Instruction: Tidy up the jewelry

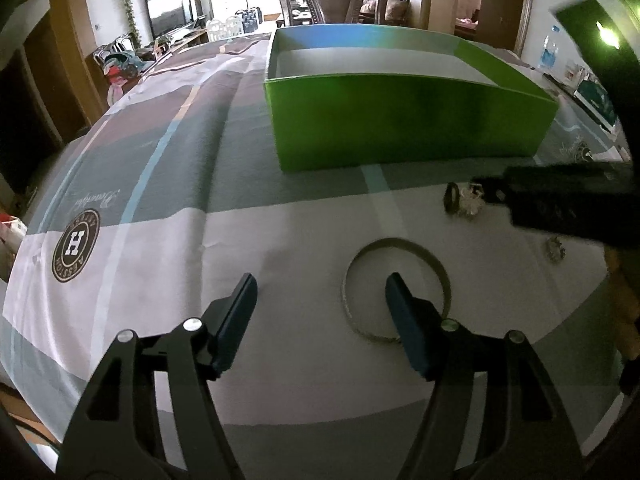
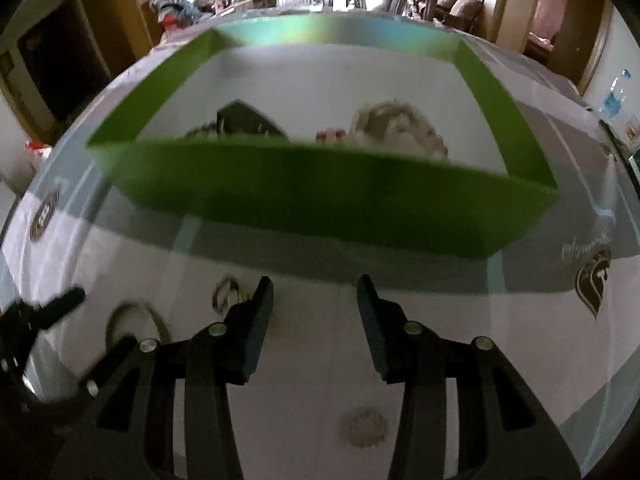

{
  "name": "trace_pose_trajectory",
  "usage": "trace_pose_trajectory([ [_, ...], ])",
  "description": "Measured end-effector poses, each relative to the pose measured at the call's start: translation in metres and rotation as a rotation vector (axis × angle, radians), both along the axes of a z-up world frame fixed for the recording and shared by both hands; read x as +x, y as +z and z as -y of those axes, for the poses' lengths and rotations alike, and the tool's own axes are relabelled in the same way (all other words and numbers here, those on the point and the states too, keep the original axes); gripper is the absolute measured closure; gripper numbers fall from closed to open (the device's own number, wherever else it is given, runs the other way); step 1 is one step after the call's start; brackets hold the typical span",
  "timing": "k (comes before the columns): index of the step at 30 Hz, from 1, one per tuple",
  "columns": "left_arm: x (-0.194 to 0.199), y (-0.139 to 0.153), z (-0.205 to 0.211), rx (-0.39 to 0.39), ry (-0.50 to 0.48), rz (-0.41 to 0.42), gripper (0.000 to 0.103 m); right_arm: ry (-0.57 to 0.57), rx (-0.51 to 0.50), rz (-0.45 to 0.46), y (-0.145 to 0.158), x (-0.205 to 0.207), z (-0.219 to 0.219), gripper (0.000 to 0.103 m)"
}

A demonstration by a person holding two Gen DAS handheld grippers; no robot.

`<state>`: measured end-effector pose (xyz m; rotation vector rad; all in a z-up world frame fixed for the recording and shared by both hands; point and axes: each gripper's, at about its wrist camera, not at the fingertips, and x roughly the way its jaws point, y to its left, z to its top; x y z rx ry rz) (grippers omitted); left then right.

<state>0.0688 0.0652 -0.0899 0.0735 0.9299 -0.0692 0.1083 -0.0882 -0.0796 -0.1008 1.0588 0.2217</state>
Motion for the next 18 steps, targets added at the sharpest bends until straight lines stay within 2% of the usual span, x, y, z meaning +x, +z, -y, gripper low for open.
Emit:
trace_pose_trajectory([
  [4, -0.002, 0.0, -0.008, -0.007, 0.029, -0.002, 0.036, 0.025, -0.021, 0.021, 0.003, -0.028, 0.015, 0.056],
  [7, -0.002, 0.001, -0.009, -0.011, 0.037, 0.003, 0.036, 0.03, 0.024, 0.072, 0.012, -0.04, 0.028, 0.055],
  [9, -0.001, 0.0, -0.004, -0.007, 0.033, 0.0, 0.036, 0.058, 0.048, 0.084, 0.015, -0.043, 0.024, 0.055],
  [16, -0.002, -0.001, 0.002, -0.011, 0.016, -0.004, 0.036, 0.134, 0.017, 0.062, 0.002, -0.028, -0.014, 0.056],
  [17, -0.002, -0.001, 0.001, -0.013, 0.016, -0.005, 0.036, 0.136, 0.017, 0.065, 0.002, -0.026, -0.017, 0.056],
  [18, -0.002, -0.001, 0.001, -0.015, 0.017, -0.007, 0.036, 0.135, 0.018, 0.069, 0.001, -0.023, -0.019, 0.062],
])
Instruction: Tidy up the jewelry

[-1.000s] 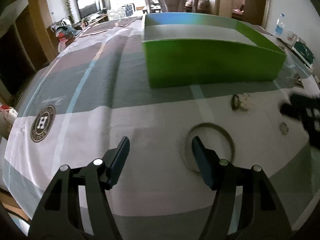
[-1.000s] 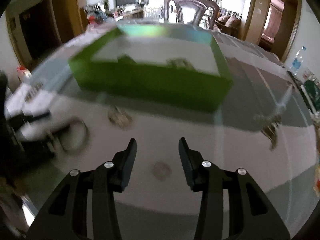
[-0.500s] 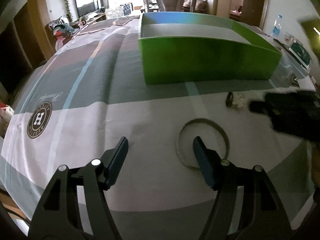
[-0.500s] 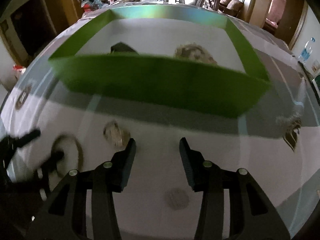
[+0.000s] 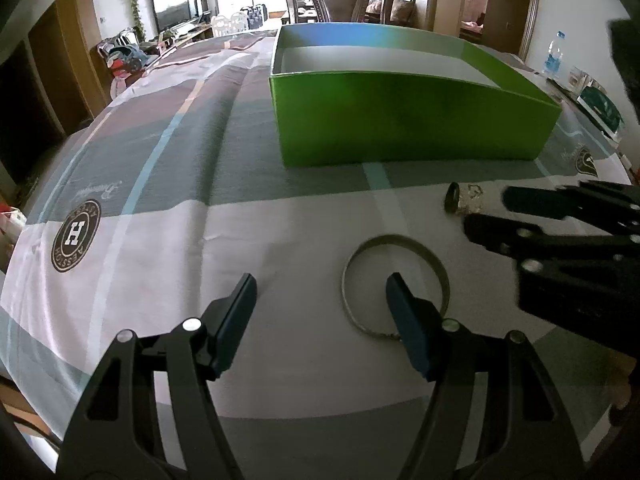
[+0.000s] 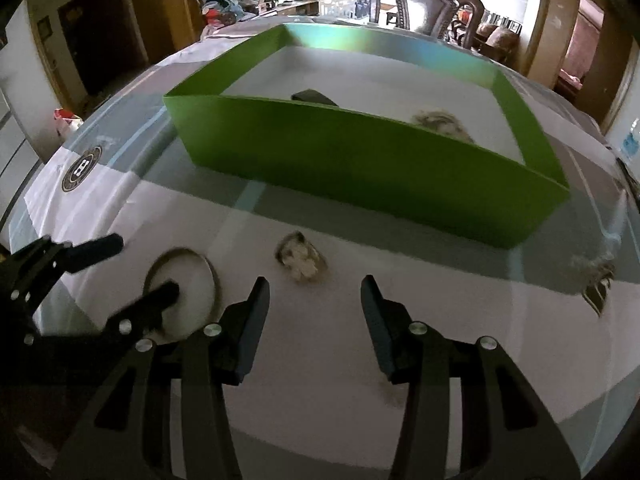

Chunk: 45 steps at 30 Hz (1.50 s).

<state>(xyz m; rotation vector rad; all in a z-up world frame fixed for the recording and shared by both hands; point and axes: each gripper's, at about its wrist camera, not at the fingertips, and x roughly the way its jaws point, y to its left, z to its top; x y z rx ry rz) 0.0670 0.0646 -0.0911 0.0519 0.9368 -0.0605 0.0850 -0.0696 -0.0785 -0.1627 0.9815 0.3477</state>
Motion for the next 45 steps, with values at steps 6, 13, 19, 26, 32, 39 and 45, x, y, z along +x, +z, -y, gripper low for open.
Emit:
trace_pose_trajectory([
  [6, 0.0, -0.001, -0.001, -0.006, 0.002, 0.002, 0.036, -0.026, 0.045, -0.041, -0.006, 0.006, 0.009, 0.087],
  [13, -0.002, -0.001, -0.001, -0.002, 0.019, 0.007, 0.037, -0.175, 0.023, -0.028, -0.004, -0.021, 0.057, 0.087],
  [19, -0.006, -0.001, 0.012, 0.012, -0.001, 0.017, 0.043, -0.223, 0.029, -0.025, -0.006, -0.039, 0.062, 0.087],
  [26, -0.008, 0.0, 0.018, 0.019, -0.019, 0.023, 0.042, -0.228, -0.01, 0.005, -0.008, -0.046, 0.049, 0.085],
  [32, -0.009, -0.001, 0.018, 0.018, -0.018, 0.025, 0.04, -0.236, -0.035, 0.025, -0.008, -0.051, 0.044, 0.07],
  [39, -0.009, -0.001, 0.017, 0.015, -0.018, 0.026, 0.04, -0.239, -0.048, 0.039, -0.008, -0.046, 0.04, 0.07],
  [45, -0.009, -0.001, 0.016, 0.013, -0.017, 0.027, 0.039, -0.23, -0.055, 0.045, -0.009, -0.045, 0.036, 0.07],
])
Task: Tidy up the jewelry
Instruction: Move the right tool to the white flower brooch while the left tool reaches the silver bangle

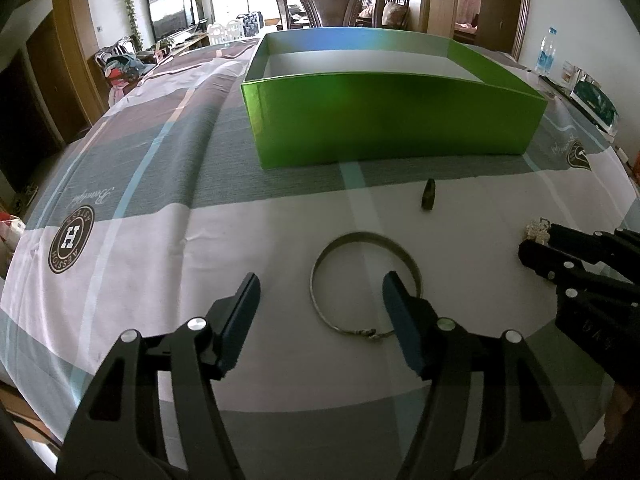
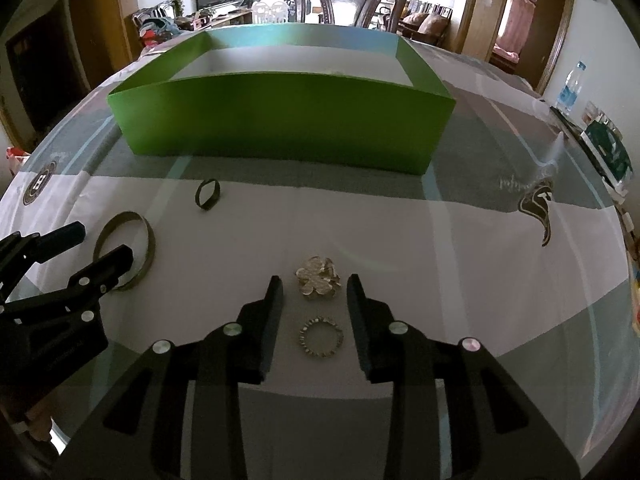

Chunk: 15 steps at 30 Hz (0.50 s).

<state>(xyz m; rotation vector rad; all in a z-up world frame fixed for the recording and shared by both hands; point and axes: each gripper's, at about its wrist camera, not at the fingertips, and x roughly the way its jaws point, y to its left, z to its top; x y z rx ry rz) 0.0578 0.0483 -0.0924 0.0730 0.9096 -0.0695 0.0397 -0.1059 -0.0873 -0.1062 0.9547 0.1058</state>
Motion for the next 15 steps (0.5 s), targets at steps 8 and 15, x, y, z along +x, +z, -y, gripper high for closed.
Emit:
trace_pose_trajectory([
  [8, 0.0007, 0.0003, 0.0001, -0.007, -0.002, 0.0, 0.039, 0.001, 0.007, 0.006, -0.0003, 0.0006, 0.001, 0.07],
  [15, 0.001, -0.0006, -0.0005, -0.006, -0.003, 0.002, 0.038, 0.016, 0.018, -0.001, 0.0007, -0.0036, -0.0012, 0.07],
])
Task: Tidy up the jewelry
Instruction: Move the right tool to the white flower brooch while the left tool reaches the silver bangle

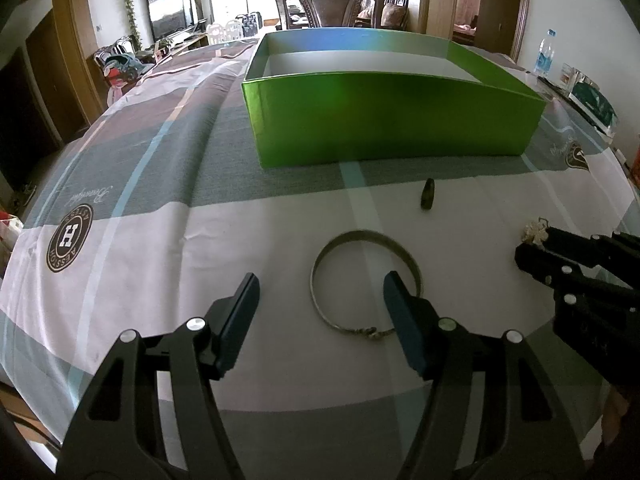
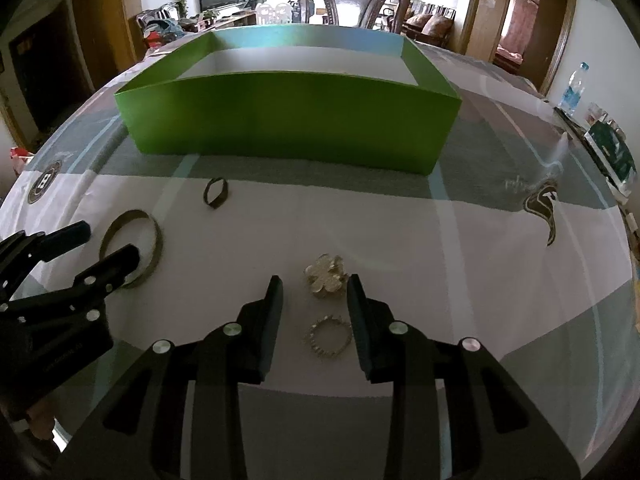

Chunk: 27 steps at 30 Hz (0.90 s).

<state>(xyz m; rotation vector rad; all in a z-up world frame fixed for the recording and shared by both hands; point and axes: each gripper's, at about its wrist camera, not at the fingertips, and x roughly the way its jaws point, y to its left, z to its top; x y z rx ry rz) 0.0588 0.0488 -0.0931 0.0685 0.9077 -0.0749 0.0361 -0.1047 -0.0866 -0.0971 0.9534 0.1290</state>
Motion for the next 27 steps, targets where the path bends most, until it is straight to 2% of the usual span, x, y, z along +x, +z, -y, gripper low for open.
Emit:
trace_pose_trajectory([
  [22, -0.001, -0.002, 0.0, -0.001, 0.003, 0.003, 0.035, 0.043, -0.01, 0.034, 0.009, -0.01, -0.011, 0.07],
  [27, -0.001, -0.002, -0.001, -0.004, 0.0, -0.001, 0.035, 0.084, 0.006, 0.034, 0.012, -0.015, -0.015, 0.077],
])
